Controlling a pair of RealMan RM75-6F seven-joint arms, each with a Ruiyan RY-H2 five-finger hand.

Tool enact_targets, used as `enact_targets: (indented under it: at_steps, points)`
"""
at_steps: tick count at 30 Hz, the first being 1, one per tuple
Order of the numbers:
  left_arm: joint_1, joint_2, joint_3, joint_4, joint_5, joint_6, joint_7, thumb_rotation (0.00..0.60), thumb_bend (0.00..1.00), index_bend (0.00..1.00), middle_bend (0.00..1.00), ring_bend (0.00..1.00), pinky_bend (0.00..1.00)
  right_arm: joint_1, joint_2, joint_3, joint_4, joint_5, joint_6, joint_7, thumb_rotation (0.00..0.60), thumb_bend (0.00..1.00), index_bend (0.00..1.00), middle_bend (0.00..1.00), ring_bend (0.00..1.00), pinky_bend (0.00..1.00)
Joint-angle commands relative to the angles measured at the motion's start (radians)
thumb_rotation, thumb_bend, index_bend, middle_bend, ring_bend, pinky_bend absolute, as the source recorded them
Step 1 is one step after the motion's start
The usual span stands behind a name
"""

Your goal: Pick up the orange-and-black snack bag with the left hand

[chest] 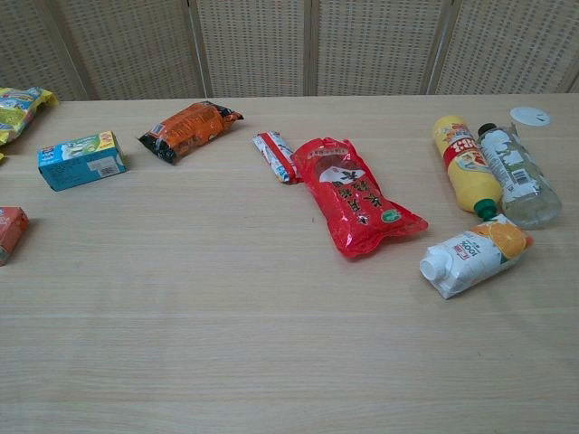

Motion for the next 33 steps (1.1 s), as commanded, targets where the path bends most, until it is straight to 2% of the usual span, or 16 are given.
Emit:
enact_targets:
  at_steps: [1, 8, 17, 20, 27, 29, 33]
  points:
    - [-0.002, -0.001, 0.005, 0.0, -0.004, -0.007, 0.005, 0.6, 0.39, 0.02, 0.0, 0.0, 0.0, 0.001, -0.003, 0.0, 0.002, 0.003, -0.005, 0.006, 0.144, 0.32, 0.0, 0.06, 0.0, 0.03]
    - [-0.012, 0.004, 0.008, -0.017, -0.023, -0.025, 0.01, 0.6, 0.39, 0.01, 0.0, 0.0, 0.0, -0.006, 0.001, -0.005, 0.0, -0.008, -0.006, 0.032, 0.145, 0.32, 0.0, 0.06, 0.0, 0.03]
    - [-0.101, -0.011, -0.034, 0.022, -0.139, -0.131, 0.015, 0.6, 0.39, 0.0, 0.0, 0.0, 0.0, -0.015, 0.006, -0.012, -0.006, -0.009, -0.009, 0.04, 0.142, 0.32, 0.0, 0.06, 0.0, 0.03]
    - [-0.158, -0.046, -0.057, 0.073, -0.211, -0.194, 0.024, 0.6, 0.39, 0.0, 0.0, 0.0, 0.0, -0.013, 0.005, -0.011, -0.008, -0.005, -0.014, 0.035, 0.143, 0.32, 0.0, 0.06, 0.0, 0.03]
    - [-0.303, -0.192, -0.09, 0.247, -0.347, -0.333, 0.058, 0.6, 0.39, 0.0, 0.0, 0.0, 0.0, -0.018, 0.011, -0.016, -0.017, 0.006, -0.012, 0.02, 0.146, 0.32, 0.0, 0.06, 0.0, 0.03]
    - [-0.338, -0.235, -0.092, 0.299, -0.376, -0.36, 0.075, 0.583, 0.39, 0.0, 0.0, 0.0, 0.0, -0.021, 0.018, -0.018, -0.022, 0.01, -0.012, 0.018, 0.147, 0.32, 0.0, 0.06, 0.0, 0.03]
    - [-0.419, -0.336, -0.092, 0.431, -0.449, -0.43, 0.11, 0.494, 0.39, 0.0, 0.0, 0.0, 0.0, -0.028, 0.027, -0.024, -0.028, 0.017, -0.014, 0.019, 0.146, 0.32, 0.0, 0.06, 0.0, 0.03]
